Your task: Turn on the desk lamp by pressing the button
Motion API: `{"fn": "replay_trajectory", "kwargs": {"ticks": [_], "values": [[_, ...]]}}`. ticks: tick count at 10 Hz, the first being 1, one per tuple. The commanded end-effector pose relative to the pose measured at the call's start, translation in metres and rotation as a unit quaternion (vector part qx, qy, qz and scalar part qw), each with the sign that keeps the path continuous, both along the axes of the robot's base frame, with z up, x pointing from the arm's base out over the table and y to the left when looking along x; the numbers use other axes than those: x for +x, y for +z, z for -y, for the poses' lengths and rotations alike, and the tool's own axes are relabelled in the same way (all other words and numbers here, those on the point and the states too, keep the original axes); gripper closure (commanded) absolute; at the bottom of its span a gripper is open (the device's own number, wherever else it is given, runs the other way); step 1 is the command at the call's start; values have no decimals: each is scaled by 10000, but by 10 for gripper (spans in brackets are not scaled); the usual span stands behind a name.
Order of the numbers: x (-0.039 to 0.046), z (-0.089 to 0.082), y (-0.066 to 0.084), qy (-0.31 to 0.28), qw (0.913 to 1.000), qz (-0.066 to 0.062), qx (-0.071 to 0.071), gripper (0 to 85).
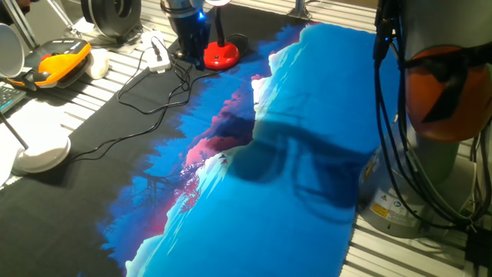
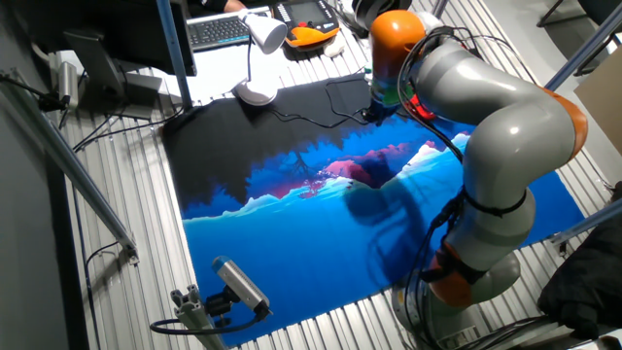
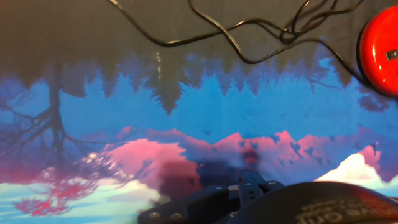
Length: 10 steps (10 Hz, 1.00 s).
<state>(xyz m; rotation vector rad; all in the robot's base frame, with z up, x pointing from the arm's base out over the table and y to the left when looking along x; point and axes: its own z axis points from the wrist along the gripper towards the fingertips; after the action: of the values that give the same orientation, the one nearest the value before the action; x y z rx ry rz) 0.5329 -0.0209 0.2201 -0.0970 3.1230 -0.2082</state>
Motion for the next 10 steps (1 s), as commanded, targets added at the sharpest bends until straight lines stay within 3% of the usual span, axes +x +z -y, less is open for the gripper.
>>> {"fn": "replay_trajectory", "kwargs": {"ticks": [1, 3, 4, 6, 8, 10], "values": [[100, 91, -47, 97, 10000, 3, 6, 850], [316, 341, -138, 342, 9994, 22, -31, 850], [437, 496, -194, 458, 9989, 53, 27, 850], [569, 717, -264, 596, 9982, 94, 32, 850], [583, 718, -288, 595, 9982, 19, 15, 850], [583, 718, -288, 480, 9987, -150, 35, 850]]}}
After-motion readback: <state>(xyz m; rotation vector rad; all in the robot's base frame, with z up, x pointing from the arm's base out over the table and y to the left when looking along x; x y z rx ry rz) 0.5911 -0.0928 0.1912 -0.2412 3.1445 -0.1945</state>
